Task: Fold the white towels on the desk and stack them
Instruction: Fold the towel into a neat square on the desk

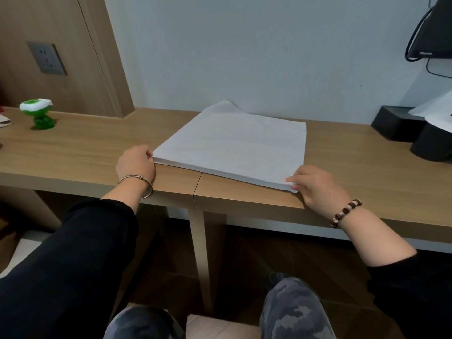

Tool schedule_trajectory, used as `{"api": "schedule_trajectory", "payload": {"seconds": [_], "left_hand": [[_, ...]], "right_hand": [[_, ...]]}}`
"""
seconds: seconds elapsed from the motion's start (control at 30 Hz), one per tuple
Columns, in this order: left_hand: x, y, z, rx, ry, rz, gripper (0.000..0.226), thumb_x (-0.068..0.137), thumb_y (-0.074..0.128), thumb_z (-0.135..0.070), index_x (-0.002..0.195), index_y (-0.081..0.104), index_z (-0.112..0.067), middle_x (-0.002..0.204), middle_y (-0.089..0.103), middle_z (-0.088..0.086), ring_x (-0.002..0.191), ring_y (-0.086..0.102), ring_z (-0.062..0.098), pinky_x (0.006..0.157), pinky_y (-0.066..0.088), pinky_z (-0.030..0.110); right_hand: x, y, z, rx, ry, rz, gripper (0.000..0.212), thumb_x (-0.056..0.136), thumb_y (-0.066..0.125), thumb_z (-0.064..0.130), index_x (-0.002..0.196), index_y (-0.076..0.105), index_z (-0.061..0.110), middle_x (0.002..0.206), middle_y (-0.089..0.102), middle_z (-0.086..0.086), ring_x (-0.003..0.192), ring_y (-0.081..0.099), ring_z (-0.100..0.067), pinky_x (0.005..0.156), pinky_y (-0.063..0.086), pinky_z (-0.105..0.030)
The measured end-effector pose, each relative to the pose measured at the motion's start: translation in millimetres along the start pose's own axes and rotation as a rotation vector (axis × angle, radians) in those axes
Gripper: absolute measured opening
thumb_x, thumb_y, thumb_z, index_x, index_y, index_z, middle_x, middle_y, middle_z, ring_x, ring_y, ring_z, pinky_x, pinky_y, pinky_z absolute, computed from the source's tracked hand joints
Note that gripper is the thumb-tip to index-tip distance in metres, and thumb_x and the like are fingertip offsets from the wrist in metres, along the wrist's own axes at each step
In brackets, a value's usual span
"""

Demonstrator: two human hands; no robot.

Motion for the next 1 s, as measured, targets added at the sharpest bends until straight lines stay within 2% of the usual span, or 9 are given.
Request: {"api": "schedule_trajectory", "payload": {"seconds": [0.1, 0.17, 0.33, 0.47, 0.6, 0.7, 0.8, 1.0], "left_hand": [[-0.1, 0.9, 0.0, 0.014, 0.0, -0.003, 0.018, 0.091, 0.048, -0.011, 0.09, 0.064, -0.019, 0.096, 0.063, 0.011, 0.085, 0.057, 0.033, 0.065, 0.044, 0.035], [-0.1, 1.2, -0.2, 0.018, 0.003, -0.004, 0.019, 0.091, 0.047, -0.01, 0.089, 0.063, -0.02, 0.094, 0.063, 0.011, 0.084, 0.056, 0.033, 0.064, 0.044, 0.035], [1.0, 1.6, -0.5, 0.019, 0.02, -0.009, 0.022, 0.09, 0.045, -0.008, 0.089, 0.064, -0.019, 0.095, 0.062, 0.013, 0.084, 0.056, 0.035, 0.064, 0.042, 0.034], [1.5, 2.5, 0.1, 0.014, 0.02, -0.013, 0.02, 0.09, 0.046, -0.009, 0.089, 0.063, -0.019, 0.095, 0.063, 0.012, 0.085, 0.056, 0.035, 0.064, 0.042, 0.034], [0.9, 3.0, 0.5, 0.012, 0.016, -0.021, 0.02, 0.09, 0.046, -0.008, 0.091, 0.064, -0.018, 0.097, 0.063, 0.013, 0.088, 0.056, 0.036, 0.066, 0.041, 0.035], [0.6, 2.6, 0.4, 0.01, 0.012, -0.024, 0.02, 0.09, 0.047, -0.008, 0.091, 0.064, -0.018, 0.097, 0.063, 0.013, 0.088, 0.057, 0.037, 0.066, 0.04, 0.035], [0.5, 2.5, 0.4, 0.007, 0.013, -0.016, 0.02, 0.09, 0.047, -0.008, 0.091, 0.064, -0.018, 0.097, 0.063, 0.013, 0.087, 0.057, 0.036, 0.065, 0.041, 0.035], [2.0, -3.9, -4.7, 0.124, 0.112, 0.021, 0.015, 0.091, 0.048, -0.013, 0.087, 0.062, -0.015, 0.086, 0.061, 0.01, 0.074, 0.047, 0.027, 0.06, 0.039, 0.034]], "right_hand": [[-1.7, -7.3, 9.1, -0.008, -0.086, -0.132, 0.011, 0.077, 0.071, -0.008, 0.086, 0.074, -0.002, 0.086, 0.068, -0.016, 0.081, 0.064, -0.036, 0.069, 0.053, -0.04], [-1.6, -10.8, 11.8, -0.011, -0.125, -0.209, 0.014, 0.068, 0.075, -0.014, 0.076, 0.073, -0.003, 0.076, 0.068, -0.017, 0.07, 0.065, -0.035, 0.06, 0.055, -0.041], [3.9, -14.8, 11.5, -0.027, -0.142, -0.314, 0.014, 0.067, 0.072, -0.017, 0.07, 0.071, -0.004, 0.072, 0.066, -0.016, 0.064, 0.064, -0.033, 0.054, 0.055, -0.04], [3.0, -8.9, 9.9, -0.005, -0.143, -0.235, 0.014, 0.07, 0.07, -0.017, 0.07, 0.069, -0.003, 0.074, 0.066, -0.014, 0.064, 0.064, -0.033, 0.054, 0.054, -0.04], [1.0, 0.1, 3.5, 0.021, -0.048, -0.149, 0.01, 0.079, 0.066, -0.008, 0.074, 0.07, 0.001, 0.082, 0.067, -0.007, 0.073, 0.063, -0.03, 0.061, 0.048, -0.032], [4.0, 4.0, -2.3, 0.06, 0.033, -0.085, 0.008, 0.084, 0.064, 0.0, 0.082, 0.071, 0.003, 0.089, 0.066, -0.004, 0.082, 0.062, -0.025, 0.072, 0.05, -0.035], [8.4, 2.6, -6.2, 0.093, 0.09, -0.031, 0.008, 0.085, 0.065, 0.003, 0.087, 0.072, 0.005, 0.092, 0.066, -0.002, 0.089, 0.061, -0.021, 0.081, 0.048, -0.033], [13.5, -0.4, -0.1, 0.021, 0.108, 0.088, 0.011, 0.089, 0.064, 0.023, 0.088, 0.07, 0.014, 0.089, 0.059, 0.007, 0.089, 0.053, -0.012, 0.083, 0.045, -0.029]]}}
Point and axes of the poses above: each hand's wrist, its own x-axis towards the middle knuckle, its own y-axis out of the palm, z = x × y, the point moved 3 cm from there along x, towards the middle knuckle
